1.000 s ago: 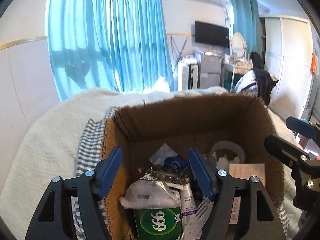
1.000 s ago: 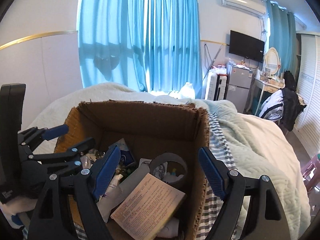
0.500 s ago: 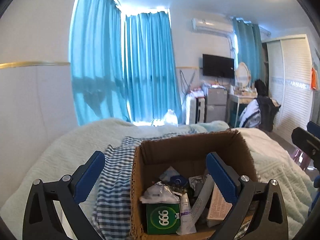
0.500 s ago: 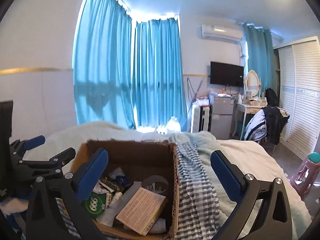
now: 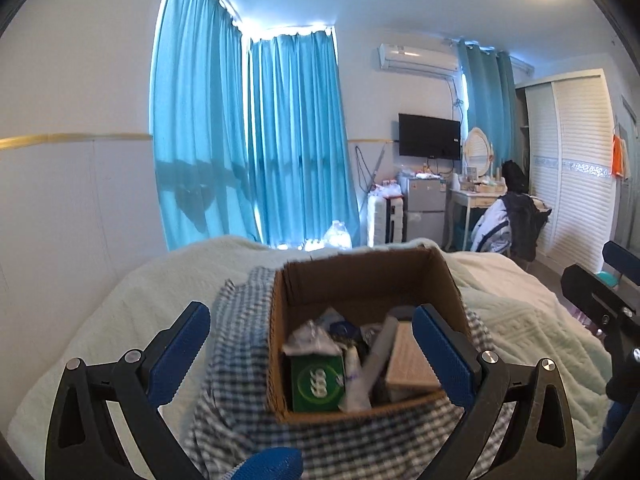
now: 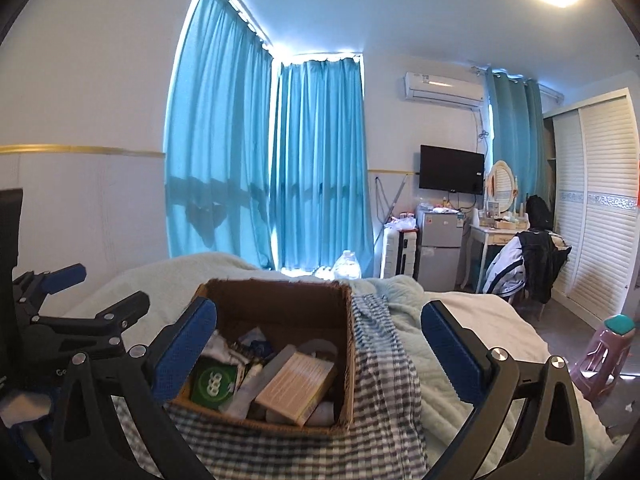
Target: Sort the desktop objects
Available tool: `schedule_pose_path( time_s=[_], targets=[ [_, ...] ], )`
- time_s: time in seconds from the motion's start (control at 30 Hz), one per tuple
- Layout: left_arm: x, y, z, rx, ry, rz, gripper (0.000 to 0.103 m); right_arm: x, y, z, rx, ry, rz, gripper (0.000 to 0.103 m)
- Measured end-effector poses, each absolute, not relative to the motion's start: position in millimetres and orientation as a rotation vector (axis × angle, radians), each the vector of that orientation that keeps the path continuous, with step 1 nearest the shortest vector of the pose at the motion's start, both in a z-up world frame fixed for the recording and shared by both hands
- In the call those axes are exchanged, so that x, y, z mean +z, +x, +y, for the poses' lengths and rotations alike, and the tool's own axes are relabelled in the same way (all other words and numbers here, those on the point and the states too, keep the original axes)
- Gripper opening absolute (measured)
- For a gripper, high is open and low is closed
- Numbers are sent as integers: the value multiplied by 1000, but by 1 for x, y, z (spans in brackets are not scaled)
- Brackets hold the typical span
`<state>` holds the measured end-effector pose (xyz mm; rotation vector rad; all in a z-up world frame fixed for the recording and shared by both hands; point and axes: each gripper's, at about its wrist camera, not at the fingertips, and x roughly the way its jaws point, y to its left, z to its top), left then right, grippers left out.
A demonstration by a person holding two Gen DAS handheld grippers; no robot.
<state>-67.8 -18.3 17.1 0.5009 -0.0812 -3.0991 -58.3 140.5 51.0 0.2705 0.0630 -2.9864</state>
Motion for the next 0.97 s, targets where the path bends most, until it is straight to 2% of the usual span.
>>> schedule_pose_path(
  time_s=[0.4, 0.97],
  targets=[
    [-30, -40, -2, -3068, 659, -108, 103, 11, -16, 144, -2972, 410, 103, 103],
    [-52, -58, -10, -3029, 769, -115, 103, -23, -40, 135, -2941, 544, 89, 103]
  ],
)
